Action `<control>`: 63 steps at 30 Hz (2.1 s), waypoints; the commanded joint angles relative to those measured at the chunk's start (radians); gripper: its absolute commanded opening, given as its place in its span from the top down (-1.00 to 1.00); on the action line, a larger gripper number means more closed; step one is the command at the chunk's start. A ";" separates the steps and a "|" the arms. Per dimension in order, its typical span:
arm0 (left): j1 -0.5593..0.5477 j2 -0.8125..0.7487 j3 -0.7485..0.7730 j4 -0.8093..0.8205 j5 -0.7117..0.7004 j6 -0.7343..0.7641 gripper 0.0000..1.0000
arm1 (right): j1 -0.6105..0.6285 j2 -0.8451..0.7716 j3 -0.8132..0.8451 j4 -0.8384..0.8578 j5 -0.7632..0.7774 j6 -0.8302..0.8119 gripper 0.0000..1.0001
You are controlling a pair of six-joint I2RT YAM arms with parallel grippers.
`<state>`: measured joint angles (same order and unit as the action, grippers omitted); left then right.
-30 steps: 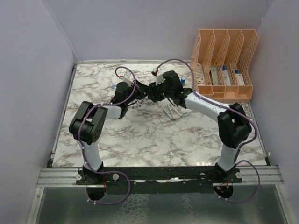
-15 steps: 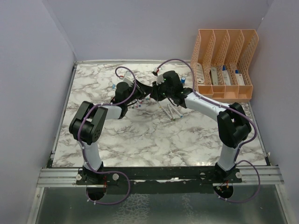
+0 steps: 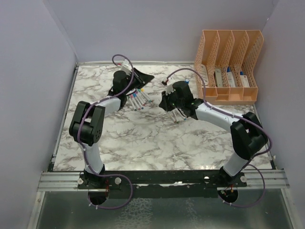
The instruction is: Open the pen caps
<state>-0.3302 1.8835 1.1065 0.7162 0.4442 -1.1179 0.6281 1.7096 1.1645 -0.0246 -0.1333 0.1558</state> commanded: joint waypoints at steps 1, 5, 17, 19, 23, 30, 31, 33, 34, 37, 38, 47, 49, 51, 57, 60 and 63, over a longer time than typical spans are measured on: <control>0.098 0.024 0.045 0.018 -0.078 0.041 1.00 | 0.017 -0.045 -0.112 -0.109 -0.019 0.004 0.97; 0.114 0.010 -0.004 0.017 -0.067 0.044 1.00 | 0.018 -0.050 -0.140 -0.114 0.006 0.001 0.97; 0.192 -0.139 -0.247 0.016 -0.047 0.088 1.00 | 0.018 0.052 -0.122 -0.089 0.056 -0.010 0.97; 0.212 -0.155 -0.274 0.016 -0.040 0.091 1.00 | 0.017 0.065 -0.112 -0.088 0.066 -0.014 0.97; 0.246 -0.181 -0.317 0.009 -0.029 0.103 1.00 | 0.017 0.088 -0.096 -0.089 0.073 -0.016 0.97; 0.303 -0.179 -0.377 -0.009 -0.028 0.126 1.00 | 0.017 0.125 -0.072 -0.103 0.098 -0.019 0.76; 0.309 -0.173 -0.382 -0.009 -0.028 0.128 1.00 | 0.018 0.129 -0.068 -0.104 0.101 -0.020 0.72; 0.321 -0.160 -0.394 -0.008 -0.028 0.128 1.00 | 0.018 0.134 -0.065 -0.105 0.107 -0.019 0.62; 0.327 -0.154 -0.399 -0.008 -0.032 0.130 1.00 | 0.018 0.134 -0.063 -0.106 0.110 -0.019 0.58; 0.343 -0.140 -0.412 -0.008 -0.041 0.135 1.00 | 0.017 0.130 -0.059 -0.107 0.115 -0.018 0.46; 0.348 -0.135 -0.414 -0.009 -0.044 0.139 1.00 | 0.017 0.127 -0.055 -0.107 0.115 -0.019 0.44; 0.390 -0.068 -0.401 -0.009 -0.047 0.148 1.00 | 0.017 0.134 0.055 -0.132 0.121 -0.035 0.01; 0.393 -0.048 -0.389 -0.010 -0.046 0.149 1.00 | 0.018 0.150 0.096 -0.136 0.125 -0.036 -0.07; 0.394 -0.029 -0.377 -0.009 -0.040 0.149 0.97 | 0.018 0.173 0.141 -0.143 0.124 -0.037 -0.13; 0.399 0.003 -0.358 -0.009 -0.035 0.139 0.68 | 0.018 0.264 0.294 -0.171 0.125 -0.053 -0.15; 0.404 0.003 -0.358 -0.009 -0.035 0.137 0.53 | 0.018 0.330 0.381 -0.198 0.126 -0.066 -0.15; 0.409 -0.002 -0.361 -0.010 -0.033 0.133 0.45 | 0.018 0.398 0.457 -0.215 0.139 -0.083 -0.15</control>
<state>0.0639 1.8778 0.7288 0.6868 0.3965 -0.9878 0.6422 2.0094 1.5093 -0.1917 -0.0330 0.1055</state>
